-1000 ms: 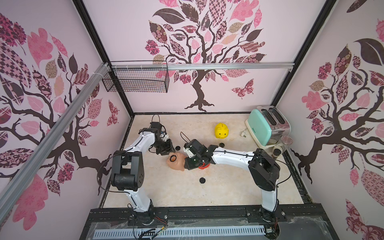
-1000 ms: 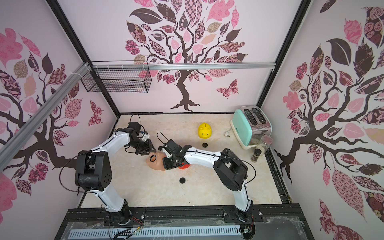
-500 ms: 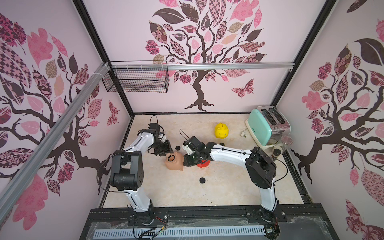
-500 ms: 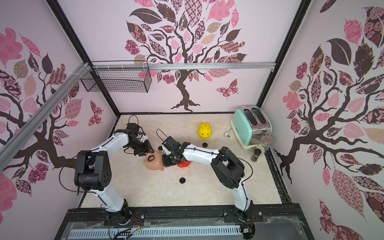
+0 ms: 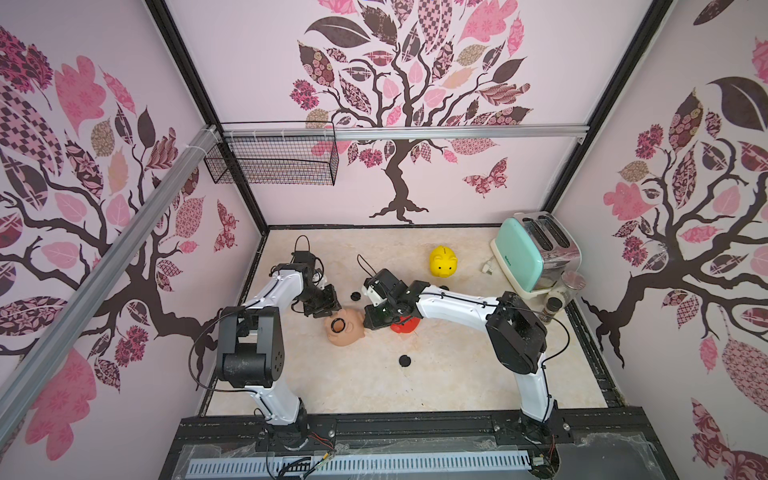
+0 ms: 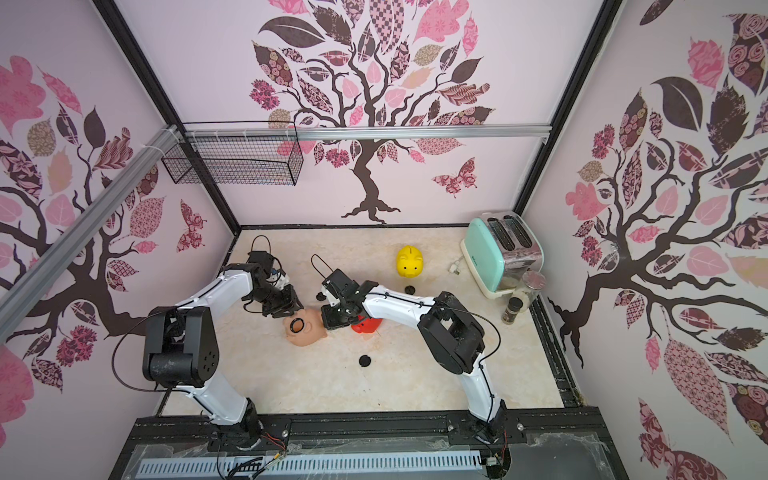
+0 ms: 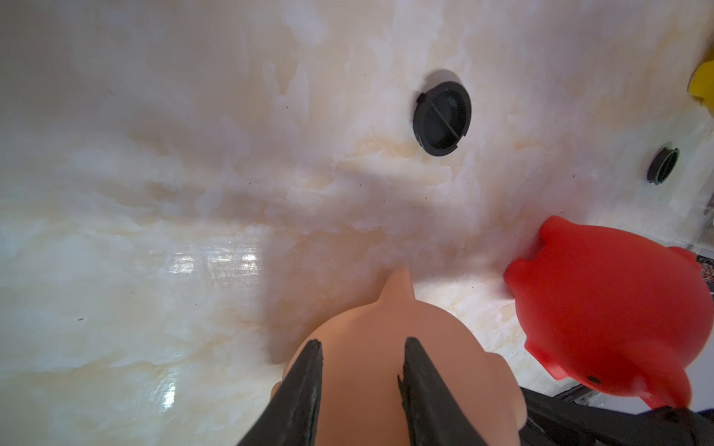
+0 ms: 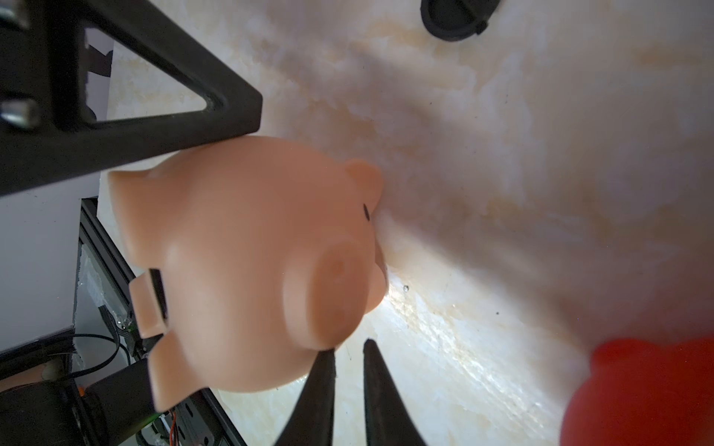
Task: Close piggy banks
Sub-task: Adjust the piggy bank at the center of the board.
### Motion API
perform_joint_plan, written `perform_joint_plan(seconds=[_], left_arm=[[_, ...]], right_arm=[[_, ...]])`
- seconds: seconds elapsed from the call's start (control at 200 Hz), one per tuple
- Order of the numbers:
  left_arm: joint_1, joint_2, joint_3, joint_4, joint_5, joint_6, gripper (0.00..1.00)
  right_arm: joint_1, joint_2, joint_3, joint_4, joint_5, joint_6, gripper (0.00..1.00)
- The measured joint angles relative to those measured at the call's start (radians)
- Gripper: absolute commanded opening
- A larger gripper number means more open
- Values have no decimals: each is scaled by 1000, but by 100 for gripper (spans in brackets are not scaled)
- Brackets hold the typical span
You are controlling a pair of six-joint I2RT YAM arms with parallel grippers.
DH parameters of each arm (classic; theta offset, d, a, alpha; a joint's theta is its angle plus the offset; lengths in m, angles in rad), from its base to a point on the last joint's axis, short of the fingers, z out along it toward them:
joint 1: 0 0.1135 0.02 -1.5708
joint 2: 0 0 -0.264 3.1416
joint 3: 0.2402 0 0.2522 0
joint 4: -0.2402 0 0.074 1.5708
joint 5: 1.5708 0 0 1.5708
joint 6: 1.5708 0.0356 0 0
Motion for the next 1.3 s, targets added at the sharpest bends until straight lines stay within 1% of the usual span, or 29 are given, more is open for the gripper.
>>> perform_joint_plan(seconds=[0.13, 0.375, 0.615, 0.88, 0.965, 1.3], left_arm=[[1, -2, 0, -2, -22, -3, 39], [2, -3, -5, -15, -119, -8, 41], [8, -25, -13, -23, -184, -18, 42], [24, -34, -35, -34, -224, -18, 43], [35, -34, -35, -36, -229, -20, 46], [53, -47, -51, -42, -260, -23, 48]], right_arm=[[-1, 8, 12, -1, -3, -4, 18], [-2, 45, 53, -2, -12, -11, 18], [-5, 77, 91, -10, -32, -14, 18], [-9, 113, 140, -16, -61, -12, 18], [-11, 126, 153, -16, -69, -11, 18], [-11, 154, 207, -19, -104, -6, 18]])
